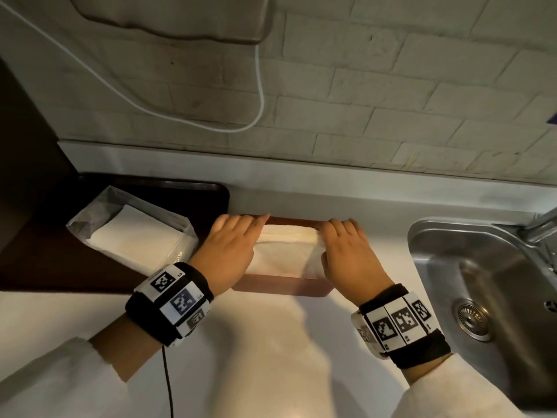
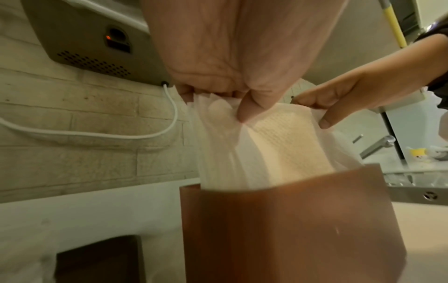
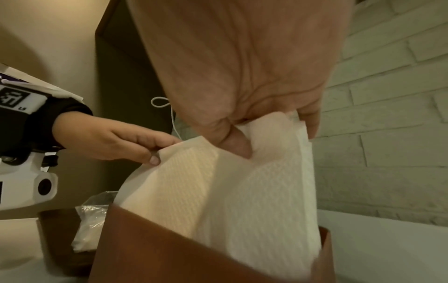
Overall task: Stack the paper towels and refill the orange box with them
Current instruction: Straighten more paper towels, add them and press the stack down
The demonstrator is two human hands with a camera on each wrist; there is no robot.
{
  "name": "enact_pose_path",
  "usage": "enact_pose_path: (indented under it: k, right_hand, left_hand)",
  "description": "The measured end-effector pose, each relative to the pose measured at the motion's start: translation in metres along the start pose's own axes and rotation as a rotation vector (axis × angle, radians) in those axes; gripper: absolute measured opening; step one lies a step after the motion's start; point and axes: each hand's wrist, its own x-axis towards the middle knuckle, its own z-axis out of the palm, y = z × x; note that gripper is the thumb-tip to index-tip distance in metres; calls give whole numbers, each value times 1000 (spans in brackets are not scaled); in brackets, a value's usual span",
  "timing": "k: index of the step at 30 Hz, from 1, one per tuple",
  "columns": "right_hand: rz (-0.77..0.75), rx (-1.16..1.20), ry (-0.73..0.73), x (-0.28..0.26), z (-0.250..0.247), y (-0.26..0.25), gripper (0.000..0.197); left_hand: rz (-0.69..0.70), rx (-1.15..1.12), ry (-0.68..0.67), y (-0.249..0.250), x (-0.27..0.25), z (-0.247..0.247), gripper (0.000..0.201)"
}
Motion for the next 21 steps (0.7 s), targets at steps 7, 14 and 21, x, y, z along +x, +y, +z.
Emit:
enact_pose_path:
  k: [7,14,21]
  right_hand:
    - [24,12,-85,-9,1,4,46]
    - [9,42,-112,-13,3,3,49]
    - [33,175,-139,-7,-2,5,44]
  left_hand:
    - [-59,-54,-84,-10,-7,4,60]
    - [-53,-172,-191,-13,-13,-9,48]
    - [-226,-484,-297,-16,-13,-12,48]
